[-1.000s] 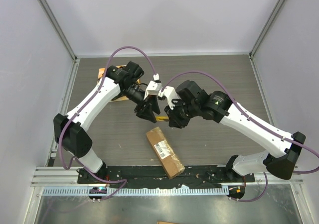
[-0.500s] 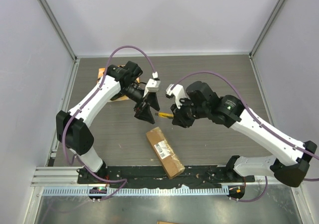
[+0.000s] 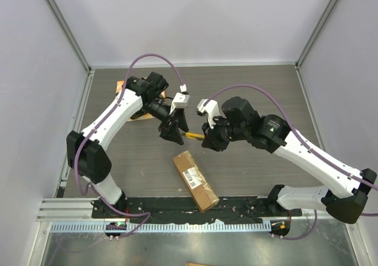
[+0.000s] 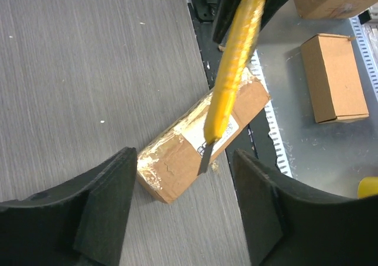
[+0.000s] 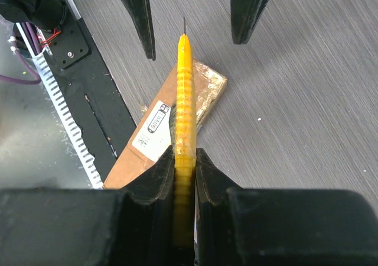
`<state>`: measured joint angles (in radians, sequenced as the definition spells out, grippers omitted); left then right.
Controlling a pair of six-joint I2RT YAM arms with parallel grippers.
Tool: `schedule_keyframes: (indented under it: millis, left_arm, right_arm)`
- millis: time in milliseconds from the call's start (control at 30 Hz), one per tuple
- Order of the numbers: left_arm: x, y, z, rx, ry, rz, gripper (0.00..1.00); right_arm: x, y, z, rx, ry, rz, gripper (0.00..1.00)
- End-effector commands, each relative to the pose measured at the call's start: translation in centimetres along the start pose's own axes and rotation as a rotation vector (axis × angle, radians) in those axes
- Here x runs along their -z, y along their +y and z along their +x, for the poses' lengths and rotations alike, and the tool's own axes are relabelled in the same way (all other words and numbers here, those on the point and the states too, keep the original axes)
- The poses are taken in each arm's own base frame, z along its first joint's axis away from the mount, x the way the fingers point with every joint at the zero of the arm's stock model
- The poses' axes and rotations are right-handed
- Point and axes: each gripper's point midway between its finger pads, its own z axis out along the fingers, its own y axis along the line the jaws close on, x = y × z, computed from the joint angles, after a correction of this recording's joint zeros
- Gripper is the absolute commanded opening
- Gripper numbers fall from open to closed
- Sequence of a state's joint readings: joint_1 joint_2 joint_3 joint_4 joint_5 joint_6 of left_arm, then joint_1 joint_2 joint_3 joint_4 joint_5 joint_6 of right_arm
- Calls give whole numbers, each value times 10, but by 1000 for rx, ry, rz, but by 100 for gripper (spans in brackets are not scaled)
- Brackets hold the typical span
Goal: Unpack the express box
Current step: Cut the express box at the center of the board.
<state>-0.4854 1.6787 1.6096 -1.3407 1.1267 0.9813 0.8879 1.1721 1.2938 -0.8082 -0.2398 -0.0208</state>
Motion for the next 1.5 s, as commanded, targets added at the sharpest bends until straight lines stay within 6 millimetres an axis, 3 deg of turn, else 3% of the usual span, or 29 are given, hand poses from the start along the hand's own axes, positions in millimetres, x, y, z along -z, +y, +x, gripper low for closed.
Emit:
schedule_keyframes:
  millis: [0, 167, 200, 300, 533, 567, 600, 667, 833, 933, 1067, 1167, 1300, 1333, 1400, 1433, 1467]
  left_arm:
    - [5, -74, 8, 219, 68, 132, 60]
    - [2, -75, 10, 229, 78, 141, 33]
    - [1, -75, 11, 233, 84, 143, 17]
    - [0, -75, 11, 238, 87, 147, 0]
    - [-2, -76, 11, 243, 76, 159, 0]
    - [-3, -74, 11, 256, 76, 163, 0]
    - [-4, -72, 10, 267, 72, 167, 0]
    - [-9, -64, 7, 319, 48, 192, 0]
    - [-12, -48, -14, 356, -39, 219, 0]
    - [0, -30, -33, 363, -143, 206, 0]
    - [23, -5, -48, 385, -252, 165, 0]
    - [40, 10, -57, 425, -348, 152, 0]
    - [63, 20, -70, 450, -470, 147, 0]
    - [67, 19, -75, 445, -492, 151, 0]
    - [71, 17, -81, 434, -519, 156, 0]
    - [73, 15, -84, 427, -528, 161, 0]
    - [75, 13, -89, 424, -533, 165, 0]
  right_arm:
    - [3, -2, -21, 10, -72, -16, 1]
    - [1, -7, -19, 5, -66, -20, 1]
    - [2, -7, -19, 5, -68, -22, 1]
    - [1, -8, -17, 0, -63, -24, 1]
    - [-5, -15, -17, -4, -70, -8, 2]
    - [-4, -20, -20, -3, -82, 21, 5]
    - [-1, -21, -28, 1, -122, 34, 15]
    - [5, -29, -41, 4, -175, 79, 26]
    - [31, -49, -76, 9, -311, 186, 40]
    - [62, -68, -99, -10, -408, 303, 50]
    - [92, -72, -115, -23, -502, 348, 73]
    - [104, -70, -118, -45, -536, 351, 75]
    - [103, -65, -118, -94, -592, 322, 81]
    - [93, -62, -111, -102, -578, 288, 81]
    - [91, -52, -119, -142, -648, 222, 82]
    - [75, -52, -109, -166, -630, 190, 82]
    - [73, -47, -118, -162, -679, 147, 82]
